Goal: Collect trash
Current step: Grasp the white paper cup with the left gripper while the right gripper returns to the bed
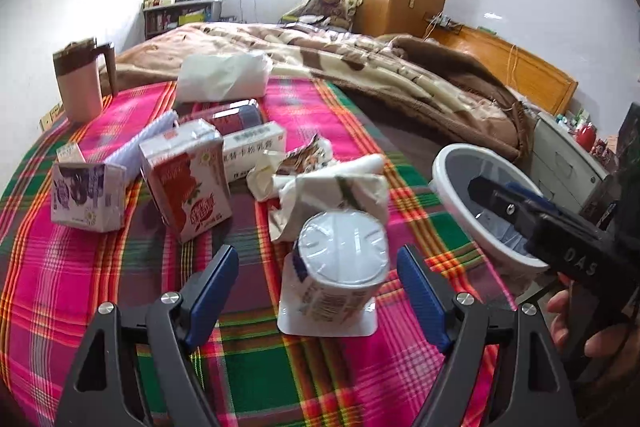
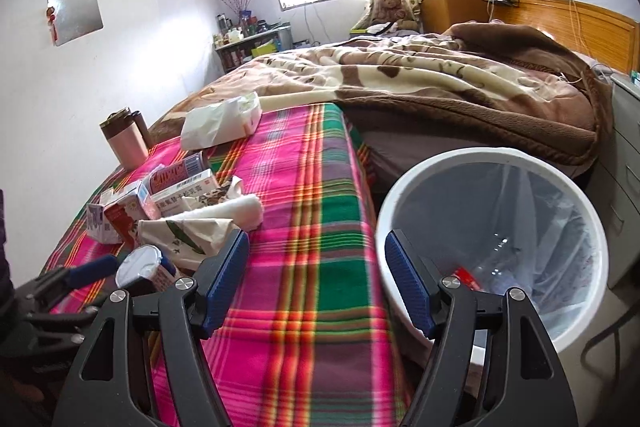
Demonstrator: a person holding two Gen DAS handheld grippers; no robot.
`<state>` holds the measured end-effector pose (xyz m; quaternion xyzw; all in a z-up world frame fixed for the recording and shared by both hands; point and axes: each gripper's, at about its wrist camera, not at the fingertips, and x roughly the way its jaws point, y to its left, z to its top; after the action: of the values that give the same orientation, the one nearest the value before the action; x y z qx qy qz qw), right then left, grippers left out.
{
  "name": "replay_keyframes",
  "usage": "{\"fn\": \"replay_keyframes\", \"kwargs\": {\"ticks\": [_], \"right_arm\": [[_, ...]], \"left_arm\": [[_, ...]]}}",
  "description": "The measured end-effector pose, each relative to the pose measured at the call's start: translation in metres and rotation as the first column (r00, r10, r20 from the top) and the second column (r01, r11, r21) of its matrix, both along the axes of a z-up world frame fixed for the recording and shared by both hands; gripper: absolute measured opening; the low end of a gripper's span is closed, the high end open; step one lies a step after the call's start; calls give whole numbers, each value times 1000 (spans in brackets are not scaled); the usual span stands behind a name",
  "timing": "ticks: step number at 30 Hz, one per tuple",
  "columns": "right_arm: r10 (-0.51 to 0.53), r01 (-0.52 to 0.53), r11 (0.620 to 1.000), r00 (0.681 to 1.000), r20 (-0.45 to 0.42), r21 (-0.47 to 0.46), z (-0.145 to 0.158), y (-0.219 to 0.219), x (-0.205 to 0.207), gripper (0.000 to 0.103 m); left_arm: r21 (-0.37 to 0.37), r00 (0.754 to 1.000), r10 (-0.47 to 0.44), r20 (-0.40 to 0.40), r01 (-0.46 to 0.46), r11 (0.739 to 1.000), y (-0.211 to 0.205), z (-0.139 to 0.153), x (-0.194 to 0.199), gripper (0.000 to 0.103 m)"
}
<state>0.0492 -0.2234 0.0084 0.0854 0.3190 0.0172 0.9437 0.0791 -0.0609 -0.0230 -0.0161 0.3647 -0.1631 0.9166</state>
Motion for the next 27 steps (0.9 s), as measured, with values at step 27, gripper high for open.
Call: {"fn": "replay_keyframes", "kwargs": {"ticks": [27], "right_arm": [[262, -267, 962, 961, -84, -53, -11, 61, 44, 72]], "left_arm": [[-58, 992, 104, -70, -109, 992, 78, -15, 6, 51]]}}
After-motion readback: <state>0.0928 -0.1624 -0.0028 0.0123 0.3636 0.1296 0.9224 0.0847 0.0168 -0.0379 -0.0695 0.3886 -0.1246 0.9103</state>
